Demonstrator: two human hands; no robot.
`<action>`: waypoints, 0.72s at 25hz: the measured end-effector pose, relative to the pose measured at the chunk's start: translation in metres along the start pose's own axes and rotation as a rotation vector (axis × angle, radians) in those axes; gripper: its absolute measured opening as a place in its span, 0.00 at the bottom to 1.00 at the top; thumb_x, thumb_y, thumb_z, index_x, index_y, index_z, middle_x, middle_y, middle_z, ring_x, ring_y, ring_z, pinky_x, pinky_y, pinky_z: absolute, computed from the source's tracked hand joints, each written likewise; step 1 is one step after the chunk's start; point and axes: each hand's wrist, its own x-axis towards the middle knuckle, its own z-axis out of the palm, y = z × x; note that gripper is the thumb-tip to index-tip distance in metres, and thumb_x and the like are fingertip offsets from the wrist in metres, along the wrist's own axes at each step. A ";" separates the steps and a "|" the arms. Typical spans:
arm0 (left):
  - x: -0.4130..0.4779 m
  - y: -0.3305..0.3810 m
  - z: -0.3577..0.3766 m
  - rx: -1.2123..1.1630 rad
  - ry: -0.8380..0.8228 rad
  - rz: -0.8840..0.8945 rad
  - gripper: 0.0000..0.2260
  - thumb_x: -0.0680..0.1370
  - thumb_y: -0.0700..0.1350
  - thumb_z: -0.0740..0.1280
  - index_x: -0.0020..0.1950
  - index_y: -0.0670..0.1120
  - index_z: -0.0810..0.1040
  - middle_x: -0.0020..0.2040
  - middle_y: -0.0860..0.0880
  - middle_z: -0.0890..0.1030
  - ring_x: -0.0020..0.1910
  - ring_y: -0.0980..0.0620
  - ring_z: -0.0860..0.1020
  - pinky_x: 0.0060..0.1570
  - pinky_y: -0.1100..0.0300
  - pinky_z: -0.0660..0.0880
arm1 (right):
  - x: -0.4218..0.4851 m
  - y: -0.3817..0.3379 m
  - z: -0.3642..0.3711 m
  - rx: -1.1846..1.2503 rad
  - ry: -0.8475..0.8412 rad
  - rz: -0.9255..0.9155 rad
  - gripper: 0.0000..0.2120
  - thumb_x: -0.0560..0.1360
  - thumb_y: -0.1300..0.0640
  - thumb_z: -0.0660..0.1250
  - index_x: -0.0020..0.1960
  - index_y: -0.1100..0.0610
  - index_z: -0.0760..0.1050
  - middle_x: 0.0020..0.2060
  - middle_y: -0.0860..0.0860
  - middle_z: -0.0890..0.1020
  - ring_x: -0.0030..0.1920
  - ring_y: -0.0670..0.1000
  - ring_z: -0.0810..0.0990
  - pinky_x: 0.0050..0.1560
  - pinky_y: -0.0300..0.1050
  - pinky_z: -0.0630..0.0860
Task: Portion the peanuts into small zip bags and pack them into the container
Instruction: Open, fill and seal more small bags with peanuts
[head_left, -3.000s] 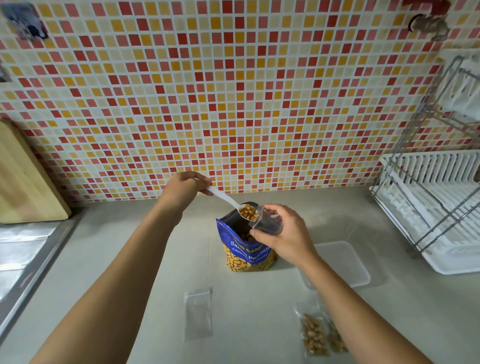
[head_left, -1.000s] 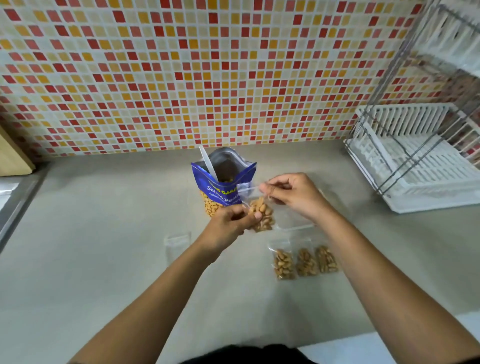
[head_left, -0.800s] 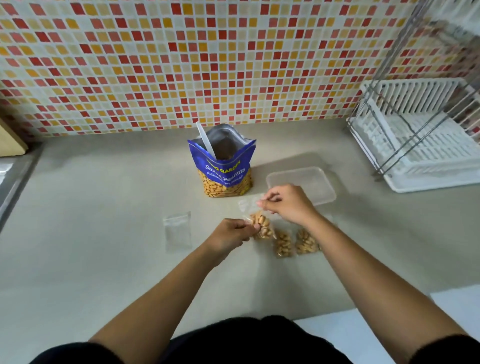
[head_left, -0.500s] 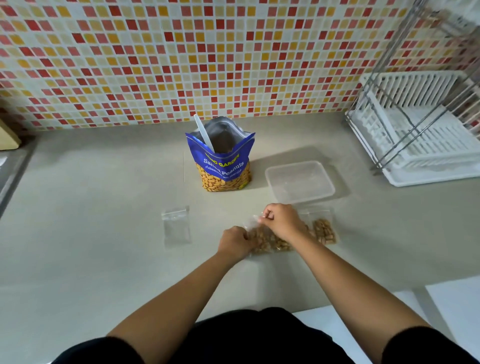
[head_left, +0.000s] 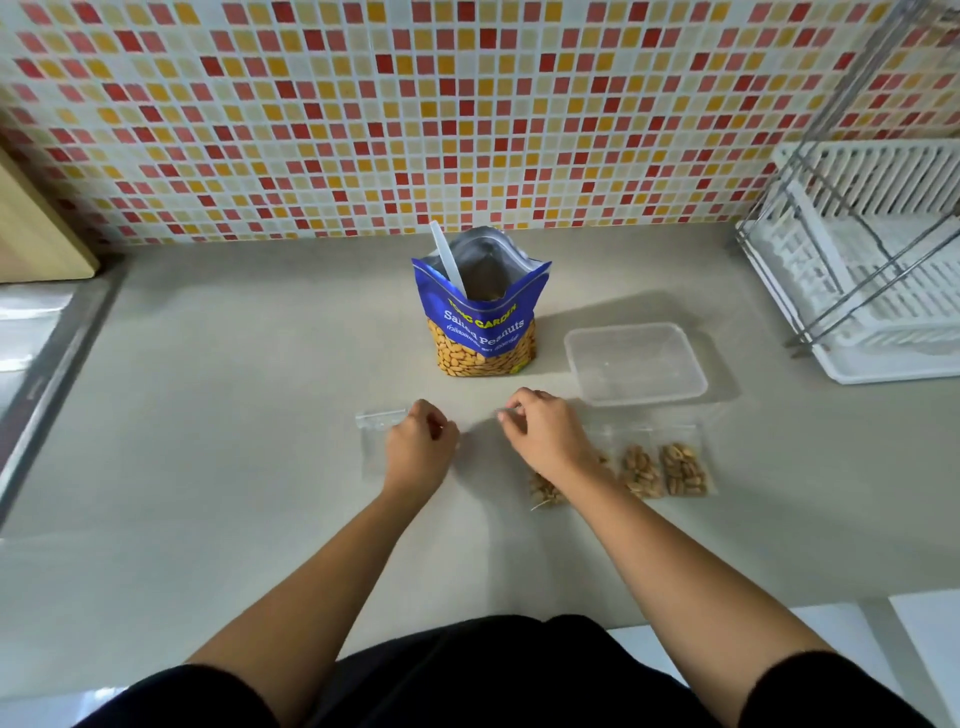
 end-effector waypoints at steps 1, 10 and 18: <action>0.006 -0.009 -0.009 0.027 0.049 0.004 0.06 0.74 0.40 0.65 0.49 0.40 0.76 0.43 0.43 0.79 0.45 0.42 0.77 0.42 0.60 0.68 | 0.000 -0.008 0.010 0.014 -0.034 -0.036 0.12 0.75 0.54 0.64 0.56 0.59 0.76 0.52 0.58 0.81 0.52 0.59 0.79 0.50 0.49 0.74; 0.056 -0.062 -0.040 0.505 -0.080 0.058 0.22 0.75 0.45 0.65 0.70 0.48 0.68 0.66 0.45 0.70 0.64 0.41 0.67 0.61 0.54 0.66 | -0.018 -0.032 0.073 -0.166 -0.274 -0.175 0.35 0.75 0.40 0.41 0.76 0.60 0.51 0.77 0.56 0.51 0.77 0.56 0.48 0.75 0.52 0.46; 0.054 -0.048 -0.055 0.014 -0.106 -0.025 0.04 0.72 0.37 0.68 0.46 0.39 0.78 0.43 0.48 0.80 0.41 0.47 0.74 0.37 0.61 0.70 | -0.019 -0.029 0.071 -0.153 -0.255 -0.187 0.43 0.68 0.36 0.33 0.76 0.57 0.50 0.77 0.53 0.49 0.77 0.52 0.46 0.75 0.48 0.44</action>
